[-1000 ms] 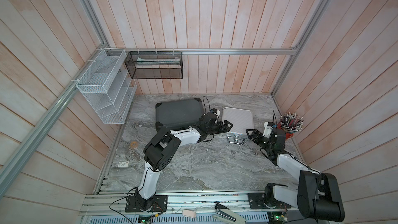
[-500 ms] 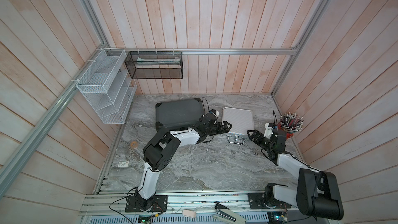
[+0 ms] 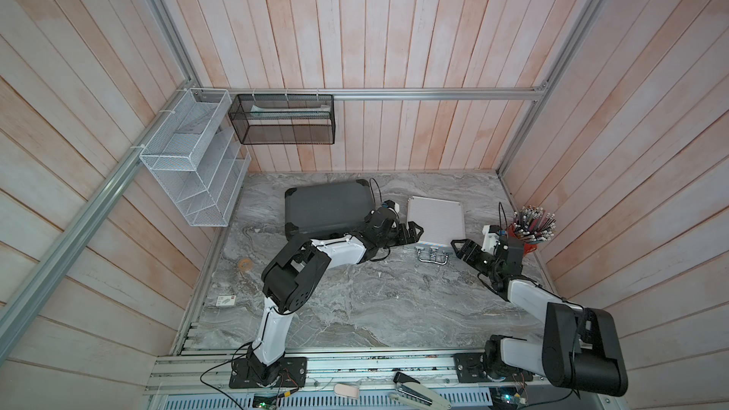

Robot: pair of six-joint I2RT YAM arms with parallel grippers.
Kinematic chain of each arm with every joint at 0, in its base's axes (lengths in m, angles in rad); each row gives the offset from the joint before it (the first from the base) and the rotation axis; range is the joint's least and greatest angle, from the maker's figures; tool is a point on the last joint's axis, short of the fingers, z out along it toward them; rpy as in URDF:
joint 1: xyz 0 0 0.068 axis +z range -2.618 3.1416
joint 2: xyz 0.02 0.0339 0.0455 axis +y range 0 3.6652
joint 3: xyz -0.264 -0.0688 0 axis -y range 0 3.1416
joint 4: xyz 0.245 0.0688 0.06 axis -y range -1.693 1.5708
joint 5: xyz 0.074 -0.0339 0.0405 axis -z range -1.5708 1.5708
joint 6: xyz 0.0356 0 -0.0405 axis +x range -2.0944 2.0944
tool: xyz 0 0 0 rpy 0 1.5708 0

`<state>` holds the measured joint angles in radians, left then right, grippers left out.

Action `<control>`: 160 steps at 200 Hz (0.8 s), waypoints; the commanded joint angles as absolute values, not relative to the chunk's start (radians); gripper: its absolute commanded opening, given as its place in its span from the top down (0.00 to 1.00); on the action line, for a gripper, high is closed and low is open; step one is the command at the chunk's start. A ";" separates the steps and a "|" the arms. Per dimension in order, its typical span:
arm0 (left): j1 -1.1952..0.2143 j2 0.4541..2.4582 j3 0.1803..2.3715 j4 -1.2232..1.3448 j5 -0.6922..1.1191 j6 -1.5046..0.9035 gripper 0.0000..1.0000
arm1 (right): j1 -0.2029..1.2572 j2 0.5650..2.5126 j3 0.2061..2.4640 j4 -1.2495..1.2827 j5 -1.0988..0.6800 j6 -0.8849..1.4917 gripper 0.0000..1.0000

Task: Open the poker set cases
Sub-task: Open the case lid on the poker set case.

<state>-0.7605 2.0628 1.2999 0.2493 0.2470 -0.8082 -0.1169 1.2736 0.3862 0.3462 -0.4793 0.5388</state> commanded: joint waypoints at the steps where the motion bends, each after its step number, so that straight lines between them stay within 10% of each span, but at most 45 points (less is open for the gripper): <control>1: -0.768 2.077 1.331 0.227 0.244 -0.785 0.01 | -0.114 1.287 0.415 0.383 -0.554 0.540 0.23; 160: -0.765 2.048 1.335 0.351 0.383 -0.873 0.02 | -0.114 1.213 0.411 0.390 -0.575 0.585 0.24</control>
